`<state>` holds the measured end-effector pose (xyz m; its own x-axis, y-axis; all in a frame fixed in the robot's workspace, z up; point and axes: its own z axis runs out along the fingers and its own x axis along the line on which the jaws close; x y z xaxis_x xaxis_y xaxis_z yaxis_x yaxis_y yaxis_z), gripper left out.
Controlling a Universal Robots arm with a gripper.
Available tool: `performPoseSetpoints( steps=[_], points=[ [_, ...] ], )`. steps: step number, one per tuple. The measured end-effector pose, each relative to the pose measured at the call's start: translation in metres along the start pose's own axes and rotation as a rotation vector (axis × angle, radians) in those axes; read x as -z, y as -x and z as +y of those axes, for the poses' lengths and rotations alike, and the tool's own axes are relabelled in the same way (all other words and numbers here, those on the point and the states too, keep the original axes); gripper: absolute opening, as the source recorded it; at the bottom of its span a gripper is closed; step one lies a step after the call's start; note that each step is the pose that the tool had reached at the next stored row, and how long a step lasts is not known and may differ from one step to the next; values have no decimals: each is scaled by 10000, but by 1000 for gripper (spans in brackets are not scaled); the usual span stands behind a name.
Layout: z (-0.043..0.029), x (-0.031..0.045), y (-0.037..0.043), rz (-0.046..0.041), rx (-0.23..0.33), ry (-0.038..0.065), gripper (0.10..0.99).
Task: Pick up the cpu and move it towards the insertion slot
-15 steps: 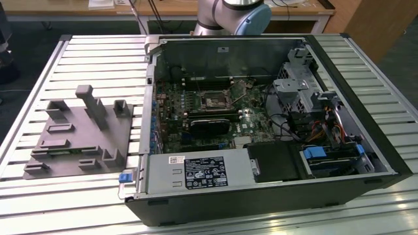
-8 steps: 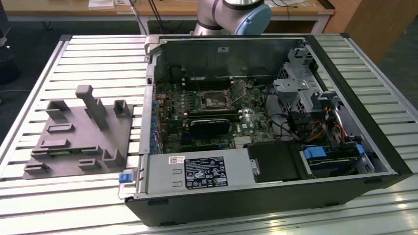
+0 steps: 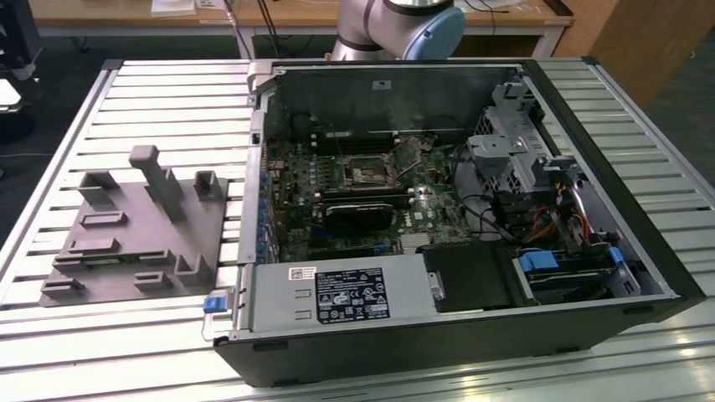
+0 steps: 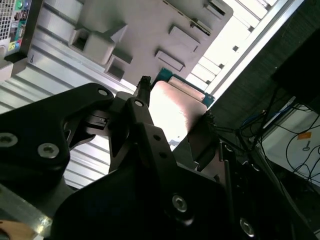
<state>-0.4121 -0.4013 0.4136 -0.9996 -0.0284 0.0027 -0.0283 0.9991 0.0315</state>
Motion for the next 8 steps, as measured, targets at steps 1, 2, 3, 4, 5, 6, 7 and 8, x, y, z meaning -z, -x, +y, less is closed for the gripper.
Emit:
performPoseSetpoints(
  steps=[1, 2, 3, 4, 5, 6, 7, 8],
  points=[
    [-1, 0, 26, 0, -1, -1, 545],
    [-1, 0, 56, 0, -1, 0, 545],
    [-2, 1, 90, 1, 0, -1, 545],
    [-3, 1, 128, 1, 0, -1, 545],
    [-4, 1, 163, 0, -1, 0, 545],
    [-5, 1, 198, 0, -1, 0, 545],
    [-6, 1, 227, 0, -1, 0, 545],
    [-7, 2, 257, 1, -1, -1, 545]
  ],
)
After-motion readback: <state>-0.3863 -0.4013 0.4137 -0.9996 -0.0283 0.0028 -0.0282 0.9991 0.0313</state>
